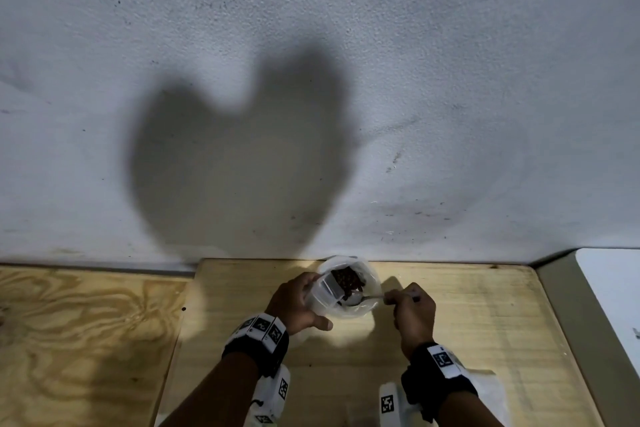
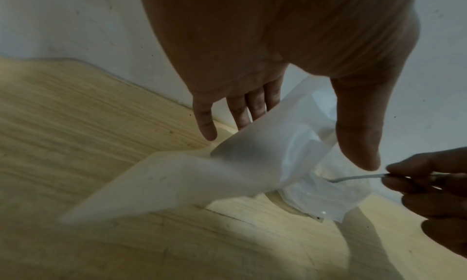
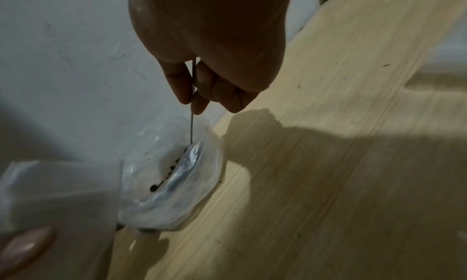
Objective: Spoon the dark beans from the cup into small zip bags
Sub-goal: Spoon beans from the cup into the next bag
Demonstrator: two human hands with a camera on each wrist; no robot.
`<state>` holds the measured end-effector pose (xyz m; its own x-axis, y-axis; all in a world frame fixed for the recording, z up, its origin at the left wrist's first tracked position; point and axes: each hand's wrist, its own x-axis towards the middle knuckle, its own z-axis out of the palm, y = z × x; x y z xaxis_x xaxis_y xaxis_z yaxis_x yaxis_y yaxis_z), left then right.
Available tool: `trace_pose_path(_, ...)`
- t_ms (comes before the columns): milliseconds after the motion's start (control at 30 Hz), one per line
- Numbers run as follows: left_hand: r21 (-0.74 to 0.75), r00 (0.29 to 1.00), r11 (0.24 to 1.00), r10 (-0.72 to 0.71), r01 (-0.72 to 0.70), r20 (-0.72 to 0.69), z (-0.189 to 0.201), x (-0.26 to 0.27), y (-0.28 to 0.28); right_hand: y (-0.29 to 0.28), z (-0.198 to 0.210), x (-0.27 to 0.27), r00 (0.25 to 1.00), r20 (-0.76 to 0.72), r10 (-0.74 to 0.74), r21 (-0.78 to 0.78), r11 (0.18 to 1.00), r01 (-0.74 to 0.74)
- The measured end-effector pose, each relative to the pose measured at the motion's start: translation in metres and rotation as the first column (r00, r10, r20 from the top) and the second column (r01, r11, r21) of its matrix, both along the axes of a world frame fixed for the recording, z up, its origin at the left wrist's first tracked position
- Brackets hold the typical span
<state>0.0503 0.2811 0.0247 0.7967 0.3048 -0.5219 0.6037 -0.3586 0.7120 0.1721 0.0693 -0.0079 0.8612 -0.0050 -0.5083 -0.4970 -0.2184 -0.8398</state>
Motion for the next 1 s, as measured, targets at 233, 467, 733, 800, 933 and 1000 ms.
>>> trace_pose_path(233,-0.035,1.0,0.999,-0.015,0.015,-0.009,0.0,0.001,-0.004,0.024,-0.001,-0.007,0.994,-0.102,-0.026,-0.019,1.0,0.024)
trace_pose_path(467,-0.011,1.0,1.0,-0.009,0.009,-0.015,0.003,0.003,0.003,0.024,0.005,-0.003,0.994,-0.104,-0.022,0.055,0.998,0.028)
trace_pose_path(733,0.042,1.0,0.999,-0.005,0.005,-0.006,0.006,0.008,0.006,-0.014,0.024,0.004,0.995,-0.083,0.047,0.125,0.991,-0.037)
trace_pose_path(800,0.07,0.999,0.997,-0.034,0.035,-0.013,0.006,0.009,0.006,-0.021,0.034,0.007,0.997,-0.068,0.038,0.158,0.987,-0.027)
trace_pose_path(933,0.104,0.998,0.992,-0.065,0.066,-0.015,0.008,0.01,0.005,-0.026,0.057,0.012,0.999,0.017,0.044,0.227,0.973,-0.047)
trace_pose_path(1000,0.106,0.997,0.992,-0.073,0.075,-0.018,0.01,0.011,0.003,-0.023,0.066,0.012,0.994,0.074,0.074,0.236,0.967,-0.09)
